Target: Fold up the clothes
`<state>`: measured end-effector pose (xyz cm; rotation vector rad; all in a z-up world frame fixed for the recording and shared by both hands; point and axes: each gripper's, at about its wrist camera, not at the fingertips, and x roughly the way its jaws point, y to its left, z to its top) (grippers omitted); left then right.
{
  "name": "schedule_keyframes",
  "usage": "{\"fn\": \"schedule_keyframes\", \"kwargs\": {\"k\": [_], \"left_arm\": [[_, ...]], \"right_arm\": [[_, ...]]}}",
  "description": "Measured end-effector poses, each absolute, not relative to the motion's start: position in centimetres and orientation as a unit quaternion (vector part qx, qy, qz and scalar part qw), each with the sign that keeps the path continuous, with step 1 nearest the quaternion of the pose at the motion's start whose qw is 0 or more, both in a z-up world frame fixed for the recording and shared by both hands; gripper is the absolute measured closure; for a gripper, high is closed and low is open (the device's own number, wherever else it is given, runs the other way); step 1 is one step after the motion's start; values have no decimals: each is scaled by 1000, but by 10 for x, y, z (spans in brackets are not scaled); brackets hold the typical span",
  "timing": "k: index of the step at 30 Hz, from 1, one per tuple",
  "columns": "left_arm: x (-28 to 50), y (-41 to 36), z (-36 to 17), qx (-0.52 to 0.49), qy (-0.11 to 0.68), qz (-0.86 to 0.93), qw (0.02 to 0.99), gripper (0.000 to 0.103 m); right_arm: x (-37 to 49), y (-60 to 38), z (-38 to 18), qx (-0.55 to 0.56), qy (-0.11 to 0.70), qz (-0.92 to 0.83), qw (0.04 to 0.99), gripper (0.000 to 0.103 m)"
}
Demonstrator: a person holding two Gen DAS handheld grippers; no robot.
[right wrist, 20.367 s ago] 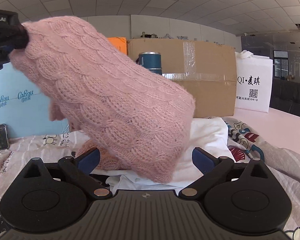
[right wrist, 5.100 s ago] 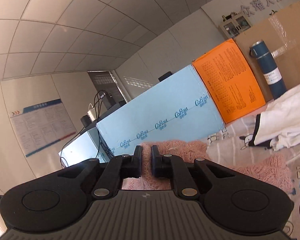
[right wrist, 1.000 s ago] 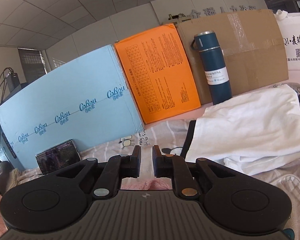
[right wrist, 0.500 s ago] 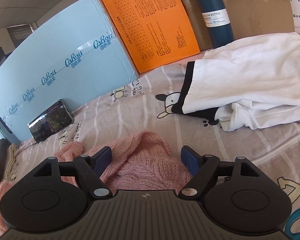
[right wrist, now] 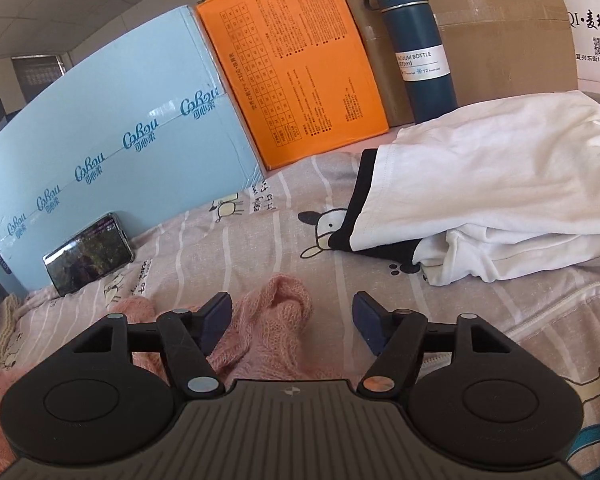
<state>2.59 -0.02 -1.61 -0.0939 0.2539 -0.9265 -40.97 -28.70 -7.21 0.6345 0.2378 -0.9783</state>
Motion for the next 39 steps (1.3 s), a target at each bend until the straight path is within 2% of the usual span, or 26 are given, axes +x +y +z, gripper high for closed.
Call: {"fn": "schedule_keyframes", "kwargs": {"k": [8, 12, 17, 19, 21, 24, 28, 32, 37, 39], "left_arm": [[31, 3, -18, -69, 169, -474, 861, 5], [31, 2, -20, -75, 183, -485, 852, 4], [30, 4, -21, -78, 185, -484, 852, 3], [29, 4, -21, -80, 184, -486, 850, 2], [28, 5, -21, -79, 182, -489, 849, 2], [24, 4, -20, -72, 172, -494, 849, 2], [21, 4, -19, -68, 157, -493, 853, 2], [20, 10, -17, -80, 141, -483, 860, 2], [11, 26, -9, -86, 133, -455, 876, 2], [2, 37, -6, -82, 140, -440, 883, 2]], "right_arm": [[-397, -267, -43, 323, 81, -326, 885, 18], [-353, -234, -23, 300, 116, -233, 918, 16], [-277, -195, -26, 276, 202, -100, 934, 17], [-256, -177, -34, 228, 245, -92, 938, 24], [-248, -160, -45, 169, 267, -99, 944, 61], [-251, -148, -60, 114, 264, -120, 950, 89], [-275, -141, -55, 140, 237, -76, 958, 94], [-292, -102, -52, 91, 262, 0, 961, 94], [-310, -78, -61, 73, 287, 12, 955, 94], [-317, -73, -64, 77, 290, 8, 954, 89]]}}
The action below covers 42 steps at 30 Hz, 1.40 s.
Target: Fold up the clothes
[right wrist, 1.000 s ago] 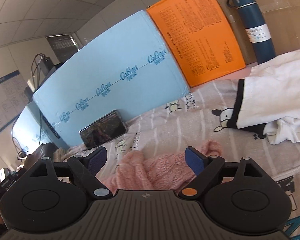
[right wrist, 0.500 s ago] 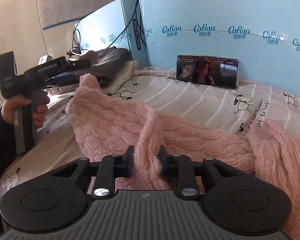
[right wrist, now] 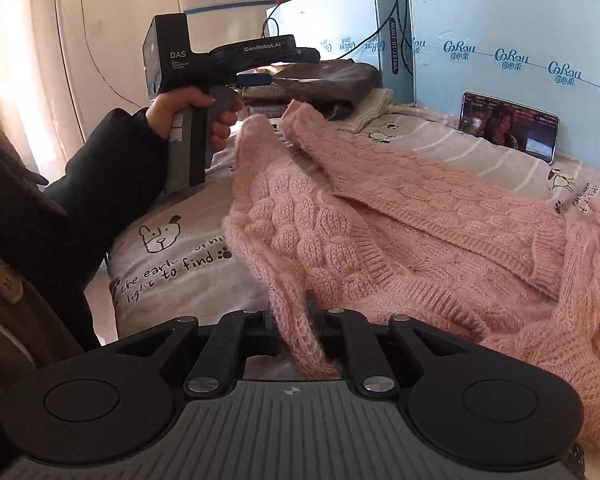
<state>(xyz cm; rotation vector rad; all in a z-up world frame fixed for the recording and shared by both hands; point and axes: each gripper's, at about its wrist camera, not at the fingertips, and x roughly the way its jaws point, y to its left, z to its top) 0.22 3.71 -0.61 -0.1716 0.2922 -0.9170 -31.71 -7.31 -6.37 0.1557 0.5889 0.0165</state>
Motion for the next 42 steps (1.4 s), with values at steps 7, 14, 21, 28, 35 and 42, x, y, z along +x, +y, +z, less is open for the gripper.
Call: {"fn": "schedule_keyframes", "kwargs": {"k": [7, 14, 21, 28, 35, 42], "left_arm": [[6, 104, -24, -156, 235, -349, 894, 2], [23, 131, -25, -194, 261, -310, 893, 2], [36, 63, -8, -56, 260, -400, 877, 2], [46, -10, -38, 125, 328, -462, 815, 4], [-2, -30, -43, 206, 225, -531, 790, 85], [-27, -49, -13, 192, 107, -524, 823, 88]], "right_arm": [[-346, -81, -54, 125, 236, -27, 963, 39], [-402, -141, -34, 204, 120, -233, 943, 24], [-444, -221, -35, 315, 62, -418, 850, 24], [-409, -292, -51, 352, 149, -427, 820, 25], [-369, -283, -65, 289, 203, -422, 835, 74], [-374, -269, -46, 200, 152, -479, 841, 92]]}}
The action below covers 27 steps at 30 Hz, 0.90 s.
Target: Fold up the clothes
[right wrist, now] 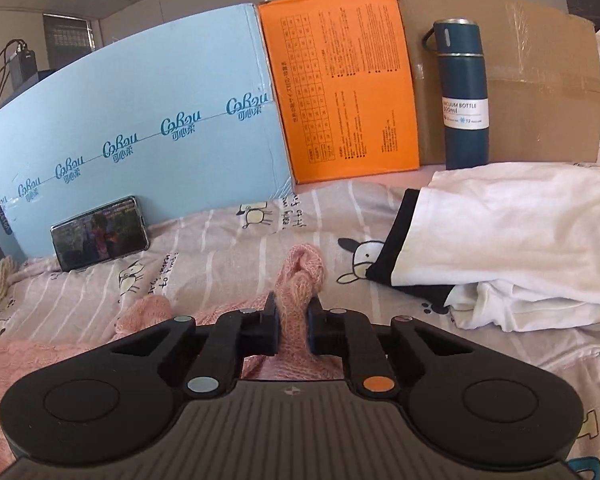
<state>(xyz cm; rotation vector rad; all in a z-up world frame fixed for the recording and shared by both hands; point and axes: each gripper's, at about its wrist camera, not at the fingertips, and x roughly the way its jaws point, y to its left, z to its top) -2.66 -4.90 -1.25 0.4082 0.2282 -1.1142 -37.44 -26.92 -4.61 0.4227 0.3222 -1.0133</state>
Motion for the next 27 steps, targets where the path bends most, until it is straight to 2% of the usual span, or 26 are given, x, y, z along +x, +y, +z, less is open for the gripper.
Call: {"fn": "schedule_keyframes", "kwargs": {"k": [4, 7, 10, 12, 13, 14, 15, 17, 21, 25, 27], "left_arm": [[-27, -65, -2, 186, 88, -516, 831, 88], [-24, -80, -16, 225, 100, -490, 836, 79], [-26, -87, -31, 259, 78, -451, 850, 56], [-28, -88, -34, 281, 51, -427, 858, 52], [-30, -88, -36, 290, 36, -410, 864, 34], [-31, -87, -37, 299, 22, -393, 870, 21], [-32, -87, -38, 308, 8, -375, 875, 20], [-32, -88, -41, 323, 12, -374, 870, 15], [-23, -103, -57, 383, 46, -347, 855, 6], [-25, -91, -47, 364, 44, -346, 864, 4], [-36, -73, -26, 322, 24, -357, 877, 4]], "right_arm": [[-383, -278, -38, 174, 136, -526, 821, 92], [-388, -292, -42, 181, 147, -543, 806, 92], [-389, -306, -60, 210, 176, -542, 795, 91], [-388, -312, -72, 221, 187, -547, 785, 84], [-388, -314, -74, 228, 190, -548, 782, 83], [-390, -312, -74, 229, 185, -551, 781, 80], [-391, -311, -74, 230, 180, -555, 779, 72], [-394, -310, -74, 235, 172, -557, 777, 66], [-400, -310, -74, 246, 158, -557, 777, 57], [-411, -305, -68, 255, 120, -554, 783, 48], [-416, -300, -61, 256, 100, -549, 789, 45]]}}
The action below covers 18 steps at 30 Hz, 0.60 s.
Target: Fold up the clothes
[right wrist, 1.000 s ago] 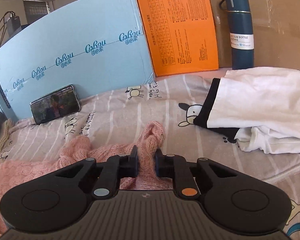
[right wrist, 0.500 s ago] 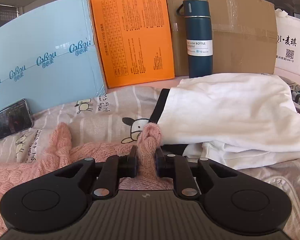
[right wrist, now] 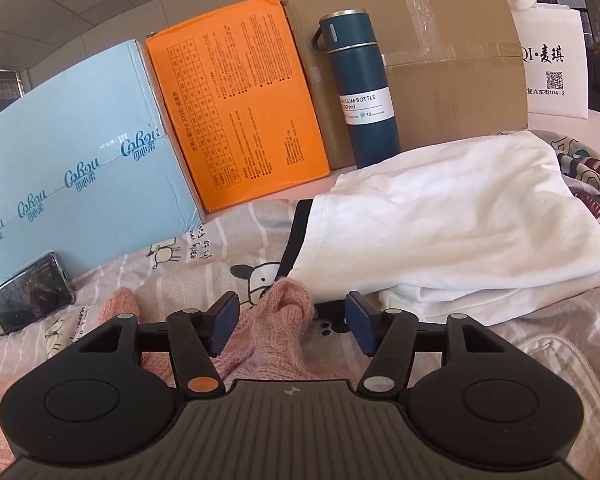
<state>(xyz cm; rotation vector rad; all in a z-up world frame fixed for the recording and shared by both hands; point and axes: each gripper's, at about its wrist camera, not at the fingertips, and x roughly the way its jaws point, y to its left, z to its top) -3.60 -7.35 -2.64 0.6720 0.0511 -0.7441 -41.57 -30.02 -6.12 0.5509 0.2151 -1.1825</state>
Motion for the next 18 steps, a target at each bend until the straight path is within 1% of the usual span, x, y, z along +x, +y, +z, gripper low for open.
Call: {"fn": "schedule_keyframes", "kwargs": {"k": [1, 2, 3, 4, 6, 7, 9, 10, 12, 14, 16, 17, 18], "left_arm": [[-42, -64, -16, 300, 14, -362, 882, 3], [-47, -56, -6, 278, 4, -367, 888, 1], [-55, -44, 2, 238, 7, -379, 894, 0], [-62, -33, 8, 186, 23, -399, 898, 0], [-63, -17, 9, 91, 94, -457, 880, 0], [-60, -13, 4, 50, 145, -498, 854, 0], [-56, -19, -12, 29, 216, -561, 798, 0], [-58, -24, -19, 37, 233, -575, 784, 0], [-64, -36, -29, 72, 239, -560, 790, 0], [-64, -39, -32, 79, 248, -552, 792, 0], [-62, -42, -35, 84, 257, -544, 794, 0], [-60, -41, -35, 79, 260, -543, 794, 0], [-58, -39, -36, 72, 262, -543, 794, 0]], "right_arm": [[-416, -297, -56, 251, 92, -542, 797, 44], [-416, -294, -51, 247, 84, -534, 804, 40], [-414, -292, -46, 247, 79, -519, 815, 34], [-410, -293, -41, 252, 83, -501, 824, 31], [-396, -296, -36, 266, 107, -460, 840, 26], [-387, -300, -34, 274, 125, -438, 847, 26], [-364, -303, -35, 276, 153, -415, 853, 26], [-350, -304, -36, 271, 169, -409, 855, 26], [-323, -305, -39, 253, 201, -400, 857, 25], [-299, -306, -43, 236, 225, -403, 855, 25], [-283, -306, -50, 224, 230, -428, 845, 29], [-283, -310, -55, 231, 226, -446, 835, 34], [-283, -313, -60, 238, 223, -462, 824, 52]]}}
